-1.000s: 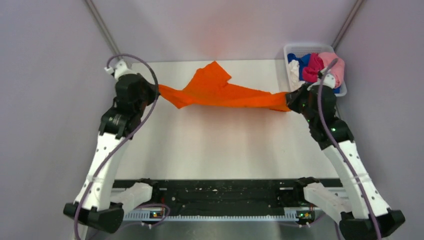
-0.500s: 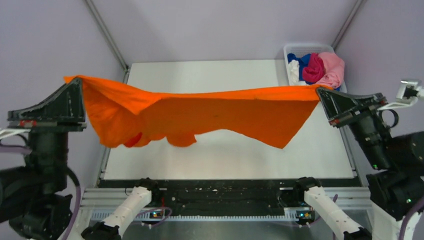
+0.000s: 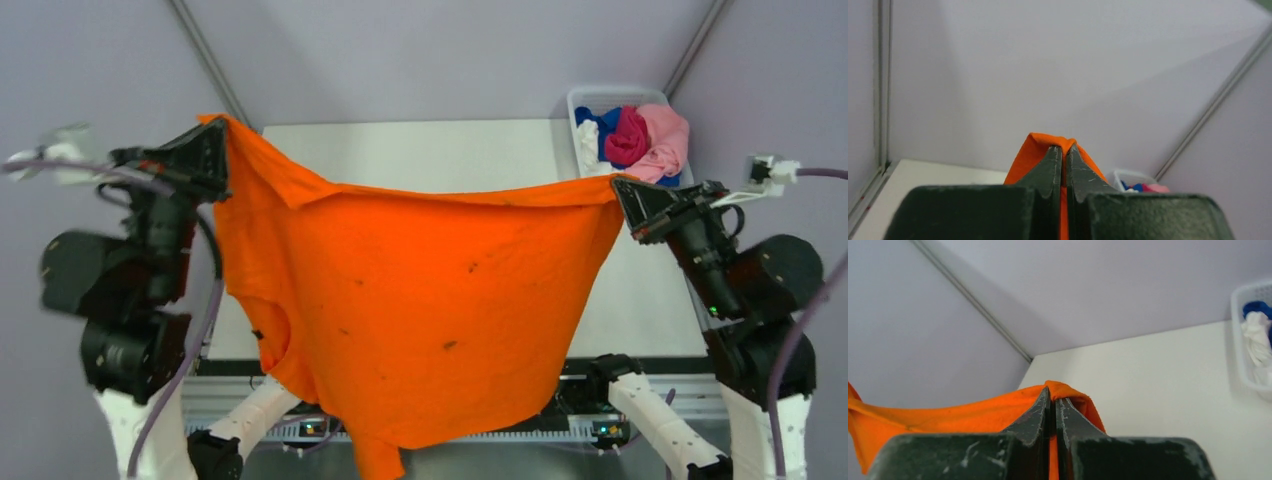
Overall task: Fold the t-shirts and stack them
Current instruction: Flatten out the tshirt
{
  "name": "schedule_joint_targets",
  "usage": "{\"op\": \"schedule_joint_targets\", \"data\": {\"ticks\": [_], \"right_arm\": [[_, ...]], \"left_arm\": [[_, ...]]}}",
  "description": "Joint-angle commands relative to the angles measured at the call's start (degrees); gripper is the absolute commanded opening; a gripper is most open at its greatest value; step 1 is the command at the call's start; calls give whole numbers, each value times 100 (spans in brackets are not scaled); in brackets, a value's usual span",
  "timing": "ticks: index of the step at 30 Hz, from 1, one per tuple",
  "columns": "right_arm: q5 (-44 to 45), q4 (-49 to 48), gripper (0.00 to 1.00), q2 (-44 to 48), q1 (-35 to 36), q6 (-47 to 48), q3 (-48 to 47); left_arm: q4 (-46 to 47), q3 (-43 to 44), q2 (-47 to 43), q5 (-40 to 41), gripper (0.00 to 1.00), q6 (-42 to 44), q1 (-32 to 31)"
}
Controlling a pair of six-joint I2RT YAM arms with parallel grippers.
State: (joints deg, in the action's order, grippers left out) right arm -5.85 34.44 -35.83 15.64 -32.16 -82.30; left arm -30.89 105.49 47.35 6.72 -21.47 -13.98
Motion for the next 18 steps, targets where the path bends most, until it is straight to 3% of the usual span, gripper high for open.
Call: {"op": "schedule_joint_targets", "data": {"ticks": [1,8,13,14,15,17,18], "right_arm": [[1012,-307,0,-497,37,-104,692],[2299,-1245,0,-2019,-11,-359,2301],[2028,-2287,1,-4122,-600,-512,2600],[1991,-2385,9,-4566,-681,-517,2456],[1929,-2409,18,-5007,-732,-473,2245],[1792,-2226,40,-5618,-753,-319,1708],[1788,-2124,49,-5792,-755,-278,1476]], "left_arm": [[654,-1017,742,796,0,182,0],[1521,-2341,2655,1628,4,252,20],[1297,-1502,5301,1527,5,109,202],[1027,-990,5914,1513,10,92,235],[604,-328,6520,1517,23,15,276],[-438,1136,7639,1531,61,-139,343],[-837,1706,8003,1526,70,-180,357]]}}
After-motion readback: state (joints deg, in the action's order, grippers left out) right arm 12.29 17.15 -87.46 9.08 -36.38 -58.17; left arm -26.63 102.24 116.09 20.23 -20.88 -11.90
